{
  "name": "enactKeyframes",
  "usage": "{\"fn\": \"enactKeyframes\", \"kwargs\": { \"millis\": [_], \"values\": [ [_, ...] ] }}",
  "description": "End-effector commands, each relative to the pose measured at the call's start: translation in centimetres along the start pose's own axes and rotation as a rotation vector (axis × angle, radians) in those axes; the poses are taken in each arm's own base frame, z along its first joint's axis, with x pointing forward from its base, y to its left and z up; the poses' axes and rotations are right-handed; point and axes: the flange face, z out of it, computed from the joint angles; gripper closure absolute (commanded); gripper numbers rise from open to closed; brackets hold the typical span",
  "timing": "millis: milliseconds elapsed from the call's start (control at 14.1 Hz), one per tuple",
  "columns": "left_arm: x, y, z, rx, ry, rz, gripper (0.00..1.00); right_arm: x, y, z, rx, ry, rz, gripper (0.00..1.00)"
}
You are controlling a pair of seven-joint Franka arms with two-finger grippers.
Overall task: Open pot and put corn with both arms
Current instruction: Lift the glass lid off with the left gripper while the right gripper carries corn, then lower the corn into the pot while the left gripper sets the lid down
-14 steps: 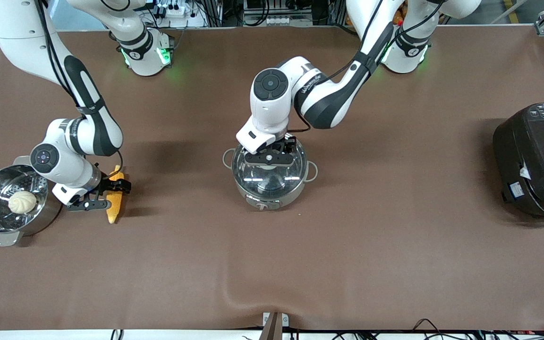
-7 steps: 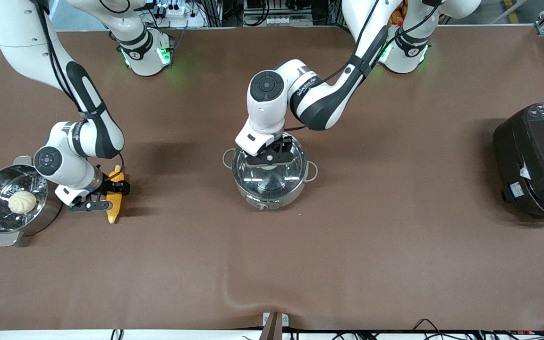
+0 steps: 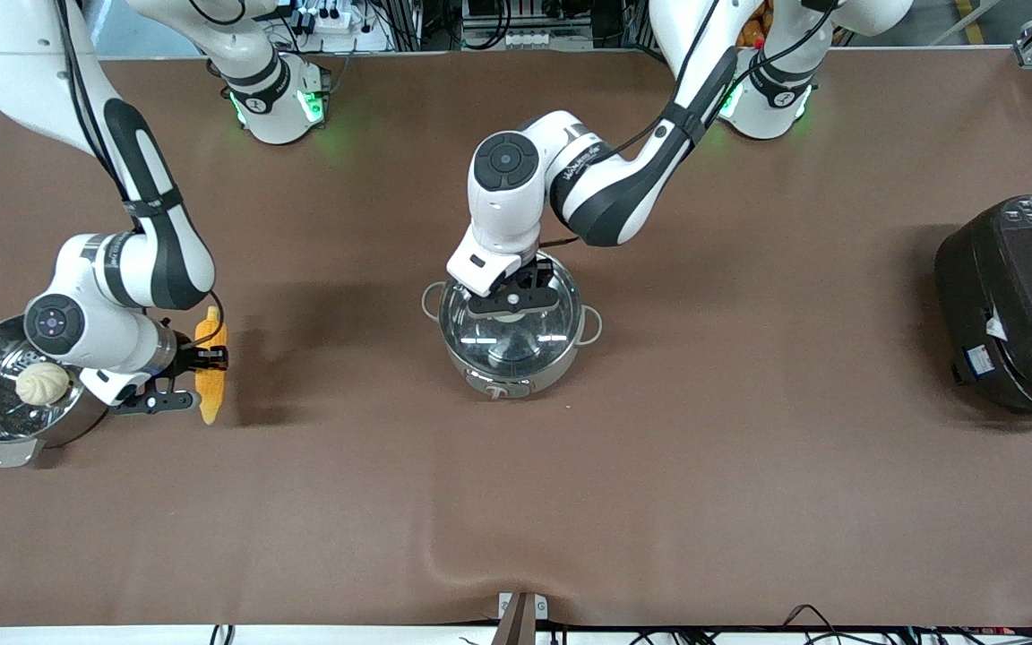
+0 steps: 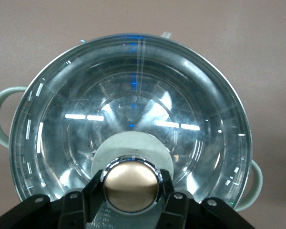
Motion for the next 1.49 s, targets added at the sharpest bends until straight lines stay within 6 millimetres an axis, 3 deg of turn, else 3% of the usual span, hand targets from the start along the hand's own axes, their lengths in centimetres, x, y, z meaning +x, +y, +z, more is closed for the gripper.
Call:
{"fn": "enactKeyframes", "kwargs": {
  "millis": [0,142,283,354,496,708,850,1062,1204,1345,1416],
  "values": [
    [0.4,-0.6,-5.4,-0.012,0.035,-0.030,1.00,1.1,-2.2,-6.5,-0.002,-0.030,-0.031,0.83],
    [1.5,-2.3,-8.5,-0.015,0.038,-0.060,1.00,1.7,-4.4,-10.5,0.010,-0.056,-0.058,0.81],
    [3.2,-4.5,-11.2,-0.015,0.045,-0.096,1.00,1.6,-5.9,-12.2,0.016,-0.066,-0.077,0.79],
    [5.0,-6.7,-12.3,-0.006,0.047,-0.135,1.00,1.6,-7.0,-13.1,0.029,-0.051,-0.085,0.80],
    [9.9,-12.5,-12.4,0.036,0.031,-0.227,1.00,1.0,-10.7,-15.0,0.051,-0.026,-0.078,0.80],
    [17.3,-22.7,-12.4,0.060,0.018,-0.335,1.00,-0.7,-20.2,-17.0,0.033,0.010,-0.079,0.81],
    [20.2,-27.6,-11.7,0.063,0.019,-0.379,1.00,-2.6,-29.7,-18.5,0.018,0.060,-0.039,0.81],
    [21.0,-31.6,-9.3,0.092,-0.023,-0.374,1.00,-5.2,-39.7,-17.4,0.039,0.100,0.027,0.81],
    [20.7,-32.8,-6.2,0.098,-0.030,-0.376,1.00,-7.5,-46.0,-15.7,0.064,0.140,0.059,0.81],
    [19.6,-34.0,-3.2,0.071,0.010,-0.380,1.00,-9.5,-51.0,-12.0,0.052,0.144,0.081,0.81],
    [19.2,-34.5,-1.4,0.071,0.032,-0.371,1.00,-9.2,-51.5,-11.0,0.058,0.152,0.106,0.80]
  ]
}}
